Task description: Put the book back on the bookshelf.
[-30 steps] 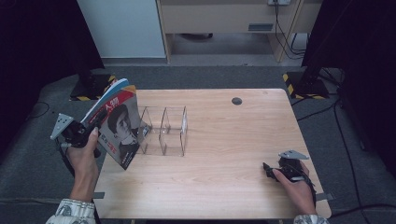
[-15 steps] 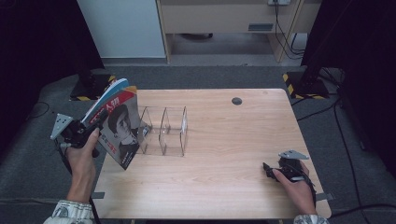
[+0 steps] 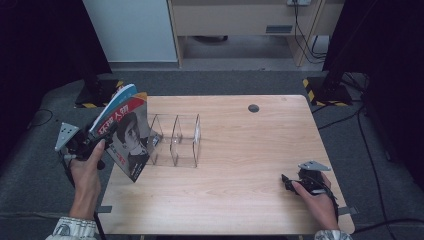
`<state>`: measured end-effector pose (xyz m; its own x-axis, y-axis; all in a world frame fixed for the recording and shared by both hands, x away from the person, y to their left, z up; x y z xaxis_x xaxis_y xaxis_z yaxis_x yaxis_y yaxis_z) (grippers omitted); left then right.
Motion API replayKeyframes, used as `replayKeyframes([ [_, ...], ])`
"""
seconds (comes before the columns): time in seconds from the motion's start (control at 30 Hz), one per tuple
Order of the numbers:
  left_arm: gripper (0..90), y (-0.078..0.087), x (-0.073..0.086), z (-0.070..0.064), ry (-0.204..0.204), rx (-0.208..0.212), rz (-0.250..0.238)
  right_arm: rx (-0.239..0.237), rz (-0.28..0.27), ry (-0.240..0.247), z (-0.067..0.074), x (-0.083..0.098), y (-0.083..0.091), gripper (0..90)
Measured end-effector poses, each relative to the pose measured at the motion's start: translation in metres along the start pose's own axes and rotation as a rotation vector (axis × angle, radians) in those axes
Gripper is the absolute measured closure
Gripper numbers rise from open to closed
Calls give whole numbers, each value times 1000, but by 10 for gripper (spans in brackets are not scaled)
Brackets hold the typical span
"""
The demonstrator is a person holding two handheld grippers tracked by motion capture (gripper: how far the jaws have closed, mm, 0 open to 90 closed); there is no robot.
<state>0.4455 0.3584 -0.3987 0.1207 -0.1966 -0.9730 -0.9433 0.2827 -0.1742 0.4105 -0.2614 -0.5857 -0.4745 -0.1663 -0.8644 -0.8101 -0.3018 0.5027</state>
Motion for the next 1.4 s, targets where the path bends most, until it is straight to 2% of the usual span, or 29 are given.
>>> replayKeyframes([
  [0.23,123,1,-1,-3,3,0,7,0,0,1,0,0,0,159],
  [0.5,83,2,-2,-11,-30,11,20,0,0,-1,0,0,0,159],
  [0.6,74,3,-1,-12,-22,15,30,2,-2,-4,0,0,0,159],
  [0.97,67,8,0,-17,-48,28,62,0,-3,-1,0,0,0,159],
  [1.13,60,11,0,-18,-43,31,67,0,-3,-2,1,0,0,159],
  [1.27,53,15,4,-20,-43,35,76,-2,-4,0,1,0,0,159],
  [1.33,52,17,6,-21,-25,40,77,-3,-3,2,1,0,0,159],
  [1.4,49,20,8,-22,-38,38,80,-3,-3,2,1,0,0,159],
])
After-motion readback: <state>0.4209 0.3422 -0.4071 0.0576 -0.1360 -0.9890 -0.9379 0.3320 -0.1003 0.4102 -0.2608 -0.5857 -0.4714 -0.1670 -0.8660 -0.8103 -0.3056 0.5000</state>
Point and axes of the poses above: each handheld gripper's, and its own axes: y roughly backward along the jaws, x roughly out of its underside, z roughly to its left, the point moved 7 cm from there along -y, roughly forward along the jaws, and after that the axes turned 13 degrees about -z, right-handed, at the moved point
